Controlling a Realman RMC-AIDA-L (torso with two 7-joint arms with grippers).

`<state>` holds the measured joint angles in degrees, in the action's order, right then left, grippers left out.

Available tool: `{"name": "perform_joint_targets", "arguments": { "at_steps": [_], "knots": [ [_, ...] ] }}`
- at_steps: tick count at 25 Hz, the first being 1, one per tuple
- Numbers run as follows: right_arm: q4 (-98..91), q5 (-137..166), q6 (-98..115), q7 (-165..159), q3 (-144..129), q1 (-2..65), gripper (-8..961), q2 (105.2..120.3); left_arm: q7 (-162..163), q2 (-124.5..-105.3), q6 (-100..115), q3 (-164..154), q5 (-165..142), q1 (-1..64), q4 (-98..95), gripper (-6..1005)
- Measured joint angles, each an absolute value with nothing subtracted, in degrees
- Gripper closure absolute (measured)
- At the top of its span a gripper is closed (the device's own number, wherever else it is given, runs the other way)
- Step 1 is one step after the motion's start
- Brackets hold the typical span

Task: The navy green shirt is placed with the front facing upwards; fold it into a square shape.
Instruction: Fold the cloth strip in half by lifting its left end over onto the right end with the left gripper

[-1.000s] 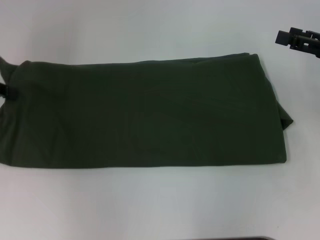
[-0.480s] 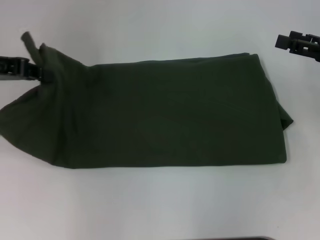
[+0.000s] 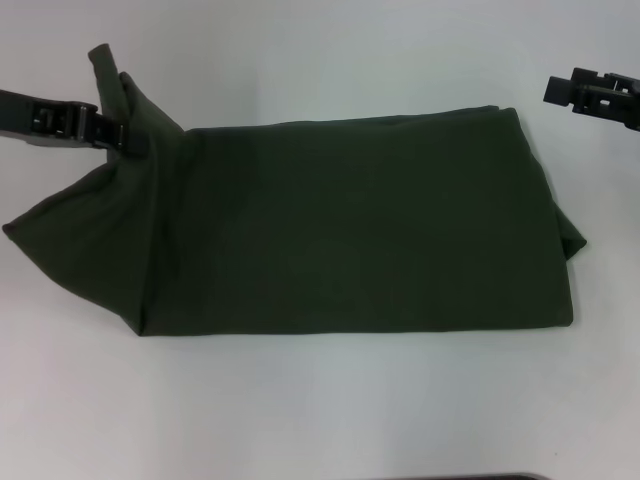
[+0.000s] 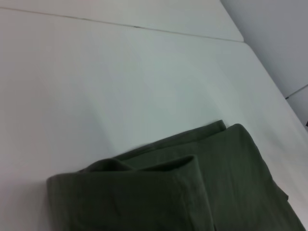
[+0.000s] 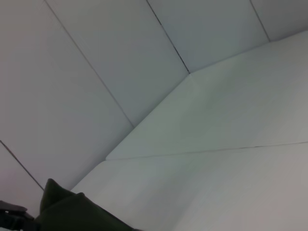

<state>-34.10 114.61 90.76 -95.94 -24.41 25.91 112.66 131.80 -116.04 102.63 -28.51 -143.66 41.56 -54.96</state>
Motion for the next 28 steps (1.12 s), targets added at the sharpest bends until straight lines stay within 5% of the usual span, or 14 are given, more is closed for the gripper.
{"name": "perform_joint_targets", "arguments": {
  "at_steps": [9, 28],
  "knots": [
    [-34.1, 114.6, 91.5, -96.4, -24.5, 25.4, 35, 112.44, 132.7, -116.41, 103.1, -31.2, -143.5, 43.5, -56.7, 984],
    [-34.1, 115.0, 92.5, -97.5, -24.0, 24.6, 36, 110.59, 134.6, -121.72, 102.4, -36.1, -139.4, 51.0, -56.9, 984]
  ]
}}
